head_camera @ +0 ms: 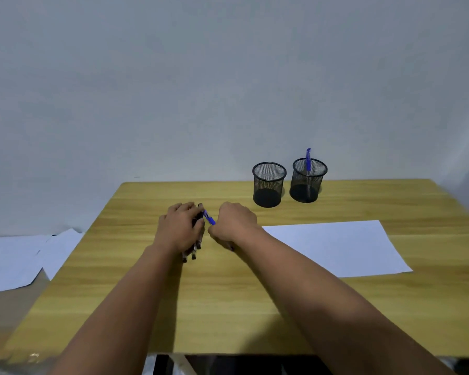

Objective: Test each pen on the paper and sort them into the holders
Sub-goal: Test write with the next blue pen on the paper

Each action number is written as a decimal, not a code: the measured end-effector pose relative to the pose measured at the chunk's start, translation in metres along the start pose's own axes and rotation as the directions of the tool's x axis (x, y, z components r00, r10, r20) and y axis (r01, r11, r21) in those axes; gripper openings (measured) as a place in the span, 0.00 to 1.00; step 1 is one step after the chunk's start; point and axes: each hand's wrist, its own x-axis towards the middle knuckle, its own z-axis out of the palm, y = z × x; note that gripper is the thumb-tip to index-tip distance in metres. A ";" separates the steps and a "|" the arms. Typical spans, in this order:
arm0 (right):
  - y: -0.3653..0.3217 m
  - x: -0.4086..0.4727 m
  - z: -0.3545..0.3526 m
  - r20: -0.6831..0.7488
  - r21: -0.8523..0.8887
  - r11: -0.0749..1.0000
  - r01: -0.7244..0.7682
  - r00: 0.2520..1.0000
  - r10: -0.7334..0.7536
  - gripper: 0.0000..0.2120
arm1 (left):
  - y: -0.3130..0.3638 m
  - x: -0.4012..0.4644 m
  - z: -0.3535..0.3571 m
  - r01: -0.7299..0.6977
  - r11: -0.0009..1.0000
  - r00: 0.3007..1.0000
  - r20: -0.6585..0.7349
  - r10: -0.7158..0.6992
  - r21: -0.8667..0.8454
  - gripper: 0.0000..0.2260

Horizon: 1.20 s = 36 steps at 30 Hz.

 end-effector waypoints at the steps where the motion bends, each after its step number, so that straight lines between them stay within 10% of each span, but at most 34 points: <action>1: 0.003 -0.002 -0.002 -0.002 0.008 1.000 -0.015 1.000 0.015 0.14 | 0.002 -0.001 -0.002 -0.004 1.000 1.000 -0.006 0.004 0.011 0.22; 7: 0.039 -0.018 -0.038 0.169 0.494 0.867 -0.061 0.985 -0.027 0.10 | 0.022 -0.009 -0.021 -0.123 0.991 0.991 -0.057 0.120 -0.048 0.27; 12: 0.070 -0.049 -0.082 0.169 0.719 0.685 -0.115 0.986 -0.012 0.07 | 0.052 -0.019 -0.038 -0.345 0.938 0.919 -0.221 0.328 -0.043 0.09; 18: 0.098 -0.077 -0.102 0.053 0.949 0.306 -0.072 0.996 0.069 0.05 | 0.104 -0.035 -0.051 -0.416 0.900 0.887 -0.275 0.371 -0.126 0.10; 26: 0.110 -0.079 -0.084 -0.072 0.956 0.293 -0.011 0.960 0.272 0.13 | 0.173 -0.050 -0.048 -0.256 0.840 0.952 0.023 0.304 -0.479 0.19; 30: 0.138 -0.061 -0.096 -0.045 0.997 0.082 0.001 0.838 0.544 0.15 | 0.176 -0.056 -0.044 -0.132 0.837 0.933 0.219 0.286 -0.532 0.19; 36: 0.191 -0.064 -0.116 -0.401 0.837 0.538 0.100 0.781 0.479 0.09 | 0.104 -0.048 -0.009 -0.020 0.990 0.996 0.085 0.032 -0.141 0.14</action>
